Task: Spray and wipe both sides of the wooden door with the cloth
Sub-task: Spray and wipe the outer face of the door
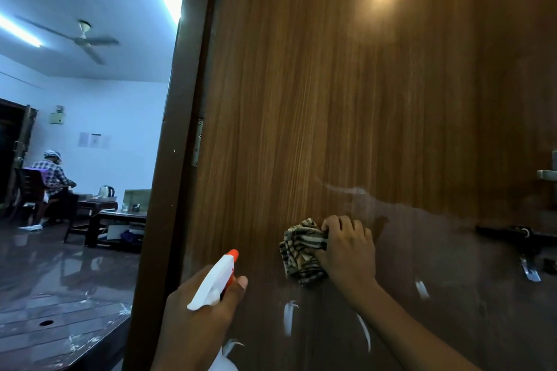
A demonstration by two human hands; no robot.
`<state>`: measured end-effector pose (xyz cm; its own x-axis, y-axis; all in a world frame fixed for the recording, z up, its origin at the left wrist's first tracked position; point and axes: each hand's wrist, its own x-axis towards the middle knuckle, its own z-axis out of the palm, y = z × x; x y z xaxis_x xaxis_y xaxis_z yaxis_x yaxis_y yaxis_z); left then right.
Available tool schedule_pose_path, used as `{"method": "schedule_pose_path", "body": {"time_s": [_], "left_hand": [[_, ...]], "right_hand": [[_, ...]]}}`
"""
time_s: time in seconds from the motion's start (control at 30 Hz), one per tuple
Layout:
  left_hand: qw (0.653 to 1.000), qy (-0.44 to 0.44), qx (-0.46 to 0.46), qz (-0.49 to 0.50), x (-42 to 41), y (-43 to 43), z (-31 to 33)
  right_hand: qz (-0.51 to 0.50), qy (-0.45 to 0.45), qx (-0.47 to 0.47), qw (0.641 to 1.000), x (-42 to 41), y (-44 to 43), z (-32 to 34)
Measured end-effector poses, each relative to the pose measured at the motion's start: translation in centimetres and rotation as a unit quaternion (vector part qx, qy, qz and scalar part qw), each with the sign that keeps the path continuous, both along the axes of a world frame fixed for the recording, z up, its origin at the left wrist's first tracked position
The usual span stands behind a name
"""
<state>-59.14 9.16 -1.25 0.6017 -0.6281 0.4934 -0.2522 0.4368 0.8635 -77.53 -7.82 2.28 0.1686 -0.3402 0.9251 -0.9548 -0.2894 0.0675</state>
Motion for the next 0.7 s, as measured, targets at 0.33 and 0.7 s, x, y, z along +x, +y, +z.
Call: {"method": "schedule_pose_path", "body": {"time_s": [0.33, 0.7], "left_hand": [[0.999, -0.012, 0.036, -0.004, -0.8, -0.7, -0.3], [0.999, -0.039, 0.019, -0.021, -2.8, -2.1, -1.0]], "right_hand": [[0.297, -0.189, 0.590, 0.727, -5.2, 0.4, 2.1], [0.408, -0.564, 0.466, 0.546, -7.0, 4.3, -2.0]]}}
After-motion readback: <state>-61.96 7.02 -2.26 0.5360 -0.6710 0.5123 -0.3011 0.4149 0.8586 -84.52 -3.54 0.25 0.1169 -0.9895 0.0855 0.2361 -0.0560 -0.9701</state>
